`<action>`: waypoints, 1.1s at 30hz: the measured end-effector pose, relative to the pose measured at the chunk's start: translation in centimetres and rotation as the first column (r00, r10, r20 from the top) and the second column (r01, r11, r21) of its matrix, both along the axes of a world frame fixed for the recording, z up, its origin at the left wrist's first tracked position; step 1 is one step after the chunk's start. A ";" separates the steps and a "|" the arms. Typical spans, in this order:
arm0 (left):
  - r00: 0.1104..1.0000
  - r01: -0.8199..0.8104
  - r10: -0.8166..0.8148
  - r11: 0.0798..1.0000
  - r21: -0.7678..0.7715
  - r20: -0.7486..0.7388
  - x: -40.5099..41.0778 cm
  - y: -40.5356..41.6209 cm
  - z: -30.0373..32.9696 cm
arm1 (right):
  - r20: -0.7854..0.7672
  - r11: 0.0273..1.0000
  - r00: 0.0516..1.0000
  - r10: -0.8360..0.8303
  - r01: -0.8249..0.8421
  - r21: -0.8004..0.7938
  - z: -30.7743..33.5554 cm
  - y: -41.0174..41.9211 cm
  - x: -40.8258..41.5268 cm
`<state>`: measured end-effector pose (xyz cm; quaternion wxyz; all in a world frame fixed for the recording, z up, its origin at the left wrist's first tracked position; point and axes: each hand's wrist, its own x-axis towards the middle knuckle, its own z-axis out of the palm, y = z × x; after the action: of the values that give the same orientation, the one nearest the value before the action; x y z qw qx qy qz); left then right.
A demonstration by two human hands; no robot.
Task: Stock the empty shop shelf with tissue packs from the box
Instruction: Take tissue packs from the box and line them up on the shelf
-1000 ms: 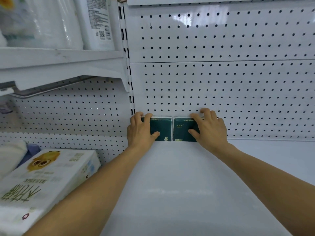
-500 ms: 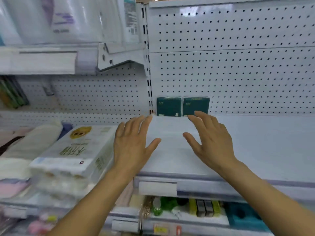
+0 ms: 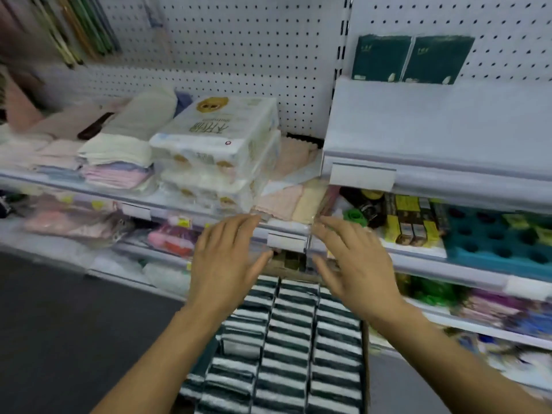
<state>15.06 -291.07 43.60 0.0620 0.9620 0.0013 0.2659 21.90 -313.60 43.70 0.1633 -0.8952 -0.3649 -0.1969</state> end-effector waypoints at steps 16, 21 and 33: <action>0.683 -0.515 0.081 0.758 -0.401 -0.726 -9.6 5.6 -21.8 | -0.530 0.940 0.842 0.104 -0.257 -0.224 -19.5 6.1 -2.6; 0.626 -0.546 0.046 0.739 -0.394 -0.779 -8.7 6.9 -25.3 | -0.571 0.892 0.813 0.115 -0.337 -0.300 -22.7 9.1 -2.6; 0.664 -0.505 0.035 0.758 -0.414 -0.746 -7.9 6.9 -27.6 | -0.600 0.822 0.796 -0.075 -0.292 -0.489 -26.1 11.8 -2.6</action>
<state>7.16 -284.17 15.96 0.3097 0.9063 0.2584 -0.1265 19.32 -301.75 17.58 0.0117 -0.8944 -0.3894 0.2196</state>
